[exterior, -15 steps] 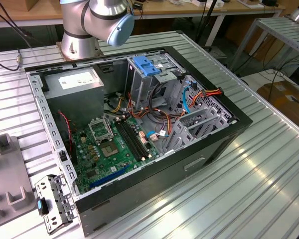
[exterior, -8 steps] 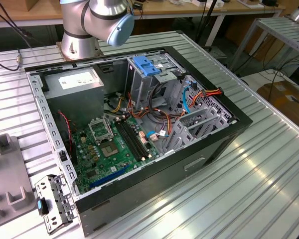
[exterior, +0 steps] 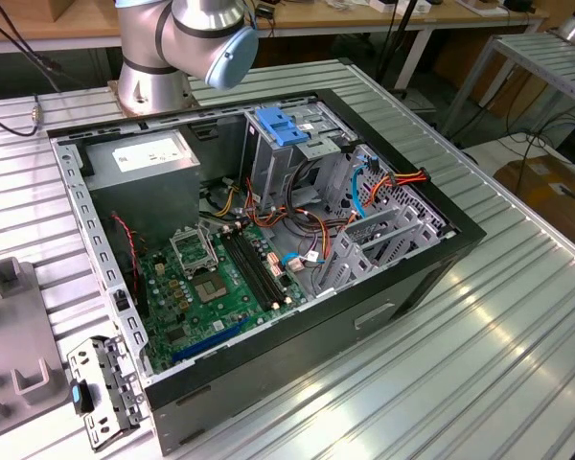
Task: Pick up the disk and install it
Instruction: 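Pick up the disk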
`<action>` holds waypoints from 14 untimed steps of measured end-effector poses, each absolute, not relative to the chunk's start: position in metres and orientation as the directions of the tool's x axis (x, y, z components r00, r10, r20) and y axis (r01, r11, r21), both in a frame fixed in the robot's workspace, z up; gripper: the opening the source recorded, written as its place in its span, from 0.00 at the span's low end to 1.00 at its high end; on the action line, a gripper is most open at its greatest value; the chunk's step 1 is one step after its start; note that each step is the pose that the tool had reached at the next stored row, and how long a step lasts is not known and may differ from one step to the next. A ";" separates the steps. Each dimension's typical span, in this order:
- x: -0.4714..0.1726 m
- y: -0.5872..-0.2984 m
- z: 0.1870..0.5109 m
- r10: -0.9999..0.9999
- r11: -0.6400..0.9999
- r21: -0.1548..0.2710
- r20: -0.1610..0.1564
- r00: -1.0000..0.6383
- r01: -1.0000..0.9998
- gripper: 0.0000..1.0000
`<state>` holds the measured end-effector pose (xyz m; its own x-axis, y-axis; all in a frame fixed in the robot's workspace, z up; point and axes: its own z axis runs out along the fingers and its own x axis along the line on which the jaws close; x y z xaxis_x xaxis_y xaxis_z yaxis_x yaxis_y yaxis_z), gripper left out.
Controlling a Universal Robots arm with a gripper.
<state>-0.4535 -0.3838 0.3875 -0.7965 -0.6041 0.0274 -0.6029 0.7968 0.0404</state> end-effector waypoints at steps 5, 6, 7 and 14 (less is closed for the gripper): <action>-0.453 -0.384 0.387 -0.674 0.739 0.040 0.027 -0.738 -0.673 0.11; -0.453 -0.384 0.387 -0.698 0.716 0.040 0.027 -0.716 -0.697 0.11; -0.453 -0.384 0.387 -0.721 0.693 0.040 0.027 -0.692 -0.720 0.11; -0.453 -0.384 0.387 -0.838 0.545 0.040 0.027 -0.544 -0.837 0.11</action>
